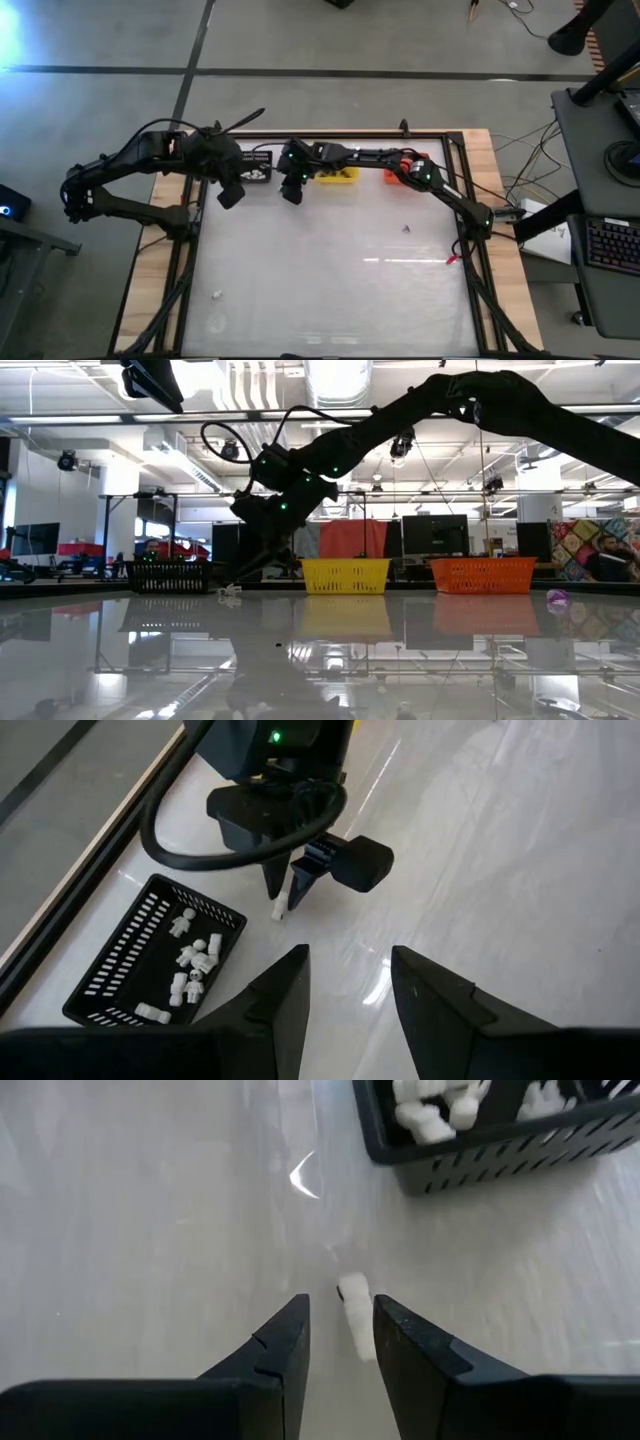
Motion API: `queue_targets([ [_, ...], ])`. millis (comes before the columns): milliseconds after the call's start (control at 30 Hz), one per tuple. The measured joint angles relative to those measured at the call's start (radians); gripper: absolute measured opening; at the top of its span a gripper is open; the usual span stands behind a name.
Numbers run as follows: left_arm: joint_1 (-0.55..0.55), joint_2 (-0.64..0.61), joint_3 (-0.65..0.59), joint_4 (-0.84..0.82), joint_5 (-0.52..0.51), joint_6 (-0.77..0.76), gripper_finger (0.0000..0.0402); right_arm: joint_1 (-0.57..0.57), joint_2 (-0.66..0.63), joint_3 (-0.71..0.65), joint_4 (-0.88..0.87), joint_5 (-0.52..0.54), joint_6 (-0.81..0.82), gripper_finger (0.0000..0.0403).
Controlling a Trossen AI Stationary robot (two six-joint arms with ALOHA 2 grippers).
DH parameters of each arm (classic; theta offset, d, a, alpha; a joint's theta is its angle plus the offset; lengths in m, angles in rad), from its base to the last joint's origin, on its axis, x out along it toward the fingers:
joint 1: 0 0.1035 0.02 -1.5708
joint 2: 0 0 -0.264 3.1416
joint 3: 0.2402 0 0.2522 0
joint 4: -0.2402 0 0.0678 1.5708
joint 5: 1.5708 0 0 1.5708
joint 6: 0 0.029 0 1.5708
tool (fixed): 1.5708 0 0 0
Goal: Sort Halloween decoration
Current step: Put the white skeleton toy into the black basket
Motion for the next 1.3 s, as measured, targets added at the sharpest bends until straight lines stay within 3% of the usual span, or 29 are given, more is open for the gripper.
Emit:
queue_targets([
  [500, 0.0, 0.0, 0.0, 0.0, 0.008, -0.004, 0.0125, 0.0, 0.004, -0.039, 0.036, 0.036, -0.049, 0.0104],
  [700, 0.0, 0.0, 0.0, 0.0, 0.018, -0.011, 0.0125, -0.001, 0.04, -0.036, 0.039, 0.027, 0.007, 0.0102],
  [833, 0.0, 0.0, 0.0, 0.0, 0.028, -0.014, 0.0125, 0.004, 0.042, -0.036, 0.037, 0.045, -0.011, 0.0083],
  [1000, 0.0, 0.0, 0.0, 0.0, 0.027, -0.014, 0.0125, 0.006, 0.046, -0.007, 0.015, 0.053, -0.013, 0.0024],
  [1133, 0.0, 0.0, 0.0, -0.001, 0.027, -0.014, 0.0125, 0.007, 0.051, 0.031, 0.004, 0.052, -0.014, 0.0017],
  [1300, 0.0, -0.002, 0.0, -0.022, 0.027, -0.014, 0.0125, 0.007, 0.05, 0.133, -0.136, 0.051, -0.012, 0.0015],
])
